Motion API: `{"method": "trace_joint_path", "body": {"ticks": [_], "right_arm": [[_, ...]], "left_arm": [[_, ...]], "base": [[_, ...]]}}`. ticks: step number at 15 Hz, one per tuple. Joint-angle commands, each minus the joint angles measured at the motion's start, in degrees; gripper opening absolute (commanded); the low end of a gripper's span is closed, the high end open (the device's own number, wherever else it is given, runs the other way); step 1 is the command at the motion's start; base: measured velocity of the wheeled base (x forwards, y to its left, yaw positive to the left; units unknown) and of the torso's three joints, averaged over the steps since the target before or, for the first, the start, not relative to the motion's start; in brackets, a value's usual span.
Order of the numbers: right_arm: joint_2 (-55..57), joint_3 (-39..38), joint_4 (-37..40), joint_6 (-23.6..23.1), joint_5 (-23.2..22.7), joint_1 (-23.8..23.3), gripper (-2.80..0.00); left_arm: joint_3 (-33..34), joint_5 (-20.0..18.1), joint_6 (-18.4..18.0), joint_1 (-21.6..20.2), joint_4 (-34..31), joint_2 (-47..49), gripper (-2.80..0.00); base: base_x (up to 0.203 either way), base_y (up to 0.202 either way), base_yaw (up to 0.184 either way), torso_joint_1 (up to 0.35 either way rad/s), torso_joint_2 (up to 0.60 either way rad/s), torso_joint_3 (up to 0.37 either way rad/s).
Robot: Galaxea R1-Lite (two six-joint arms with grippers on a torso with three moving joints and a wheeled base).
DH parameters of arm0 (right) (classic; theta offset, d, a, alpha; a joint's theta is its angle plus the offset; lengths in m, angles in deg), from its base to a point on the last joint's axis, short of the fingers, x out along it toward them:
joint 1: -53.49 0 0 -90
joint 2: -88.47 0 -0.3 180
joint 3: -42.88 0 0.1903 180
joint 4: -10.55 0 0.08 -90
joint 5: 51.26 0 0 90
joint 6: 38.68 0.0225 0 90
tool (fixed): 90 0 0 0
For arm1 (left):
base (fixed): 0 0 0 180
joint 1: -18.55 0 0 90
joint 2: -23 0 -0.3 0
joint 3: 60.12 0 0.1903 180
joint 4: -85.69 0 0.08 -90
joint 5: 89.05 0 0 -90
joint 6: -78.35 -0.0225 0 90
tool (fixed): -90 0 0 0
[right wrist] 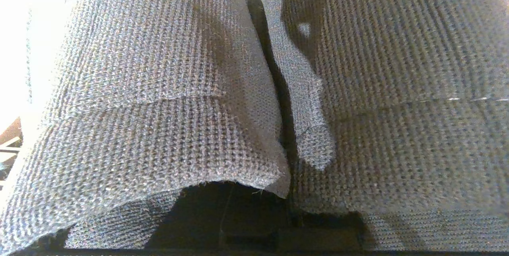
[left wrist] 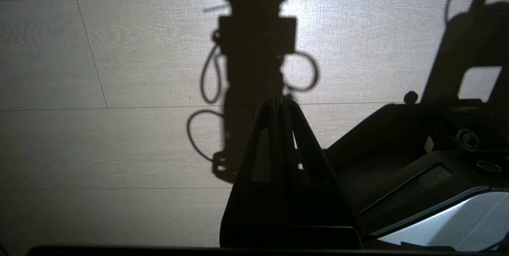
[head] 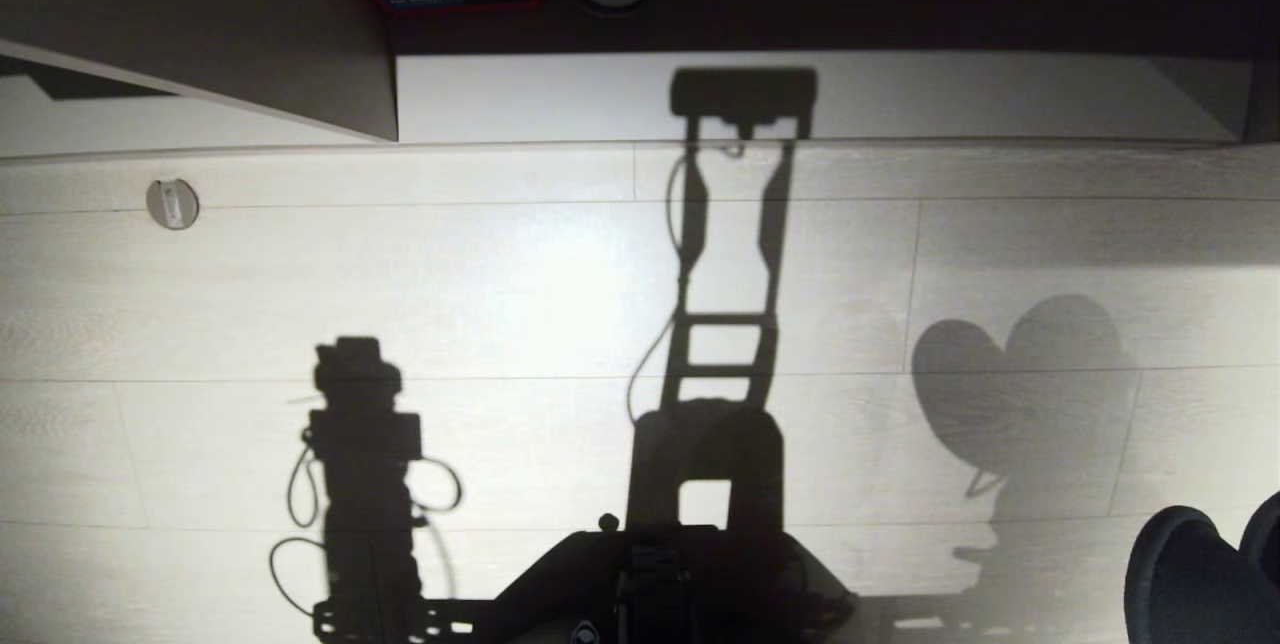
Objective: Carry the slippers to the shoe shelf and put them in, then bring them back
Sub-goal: Place the slippers into the shoe cabinet
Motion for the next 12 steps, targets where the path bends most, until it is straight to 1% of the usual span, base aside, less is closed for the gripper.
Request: {"method": "trace_joint_path", "body": {"ticks": [1, 3, 6, 8, 12], "right_arm": [[0.1, 1.3, 0.0, -0.1, 0.2, 0.0, -2.80], [0.8, 5.0, 1.4, -0.1, 0.5, 0.0, -2.80], [9.5, 9.6, 0.4, 1.0, 2.1, 0.0, -2.80], [17.8, 11.0, -4.5, 1.9, 2.4, 0.0, -2.80], [32.2, 8.9, -20.0, 2.1, 2.6, 0.1, -2.80]], "left_arm": [[0.0, 0.0, 0.0, 0.0, 0.0, 0.0, -2.80], [0.0, 0.0, 0.0, 0.0, 0.0, 0.0, -2.80], [0.0, 0.0, 0.0, 0.0, 0.0, 0.0, -2.80], [0.0, 0.0, 0.0, 0.0, 0.0, 0.0, -2.80], [0.0, 0.0, 0.0, 0.0, 0.0, 0.0, -2.80]], "base": [[0.000, 0.000, 0.000, 0.000, 0.00, 0.000], [0.000, 0.000, 0.000, 0.000, 0.00, 0.000], [0.000, 0.000, 0.000, 0.000, 0.00, 0.000], [0.000, 0.000, 0.000, 0.000, 0.00, 0.000], [0.000, 0.000, 0.000, 0.000, 0.00, 0.000]]}}
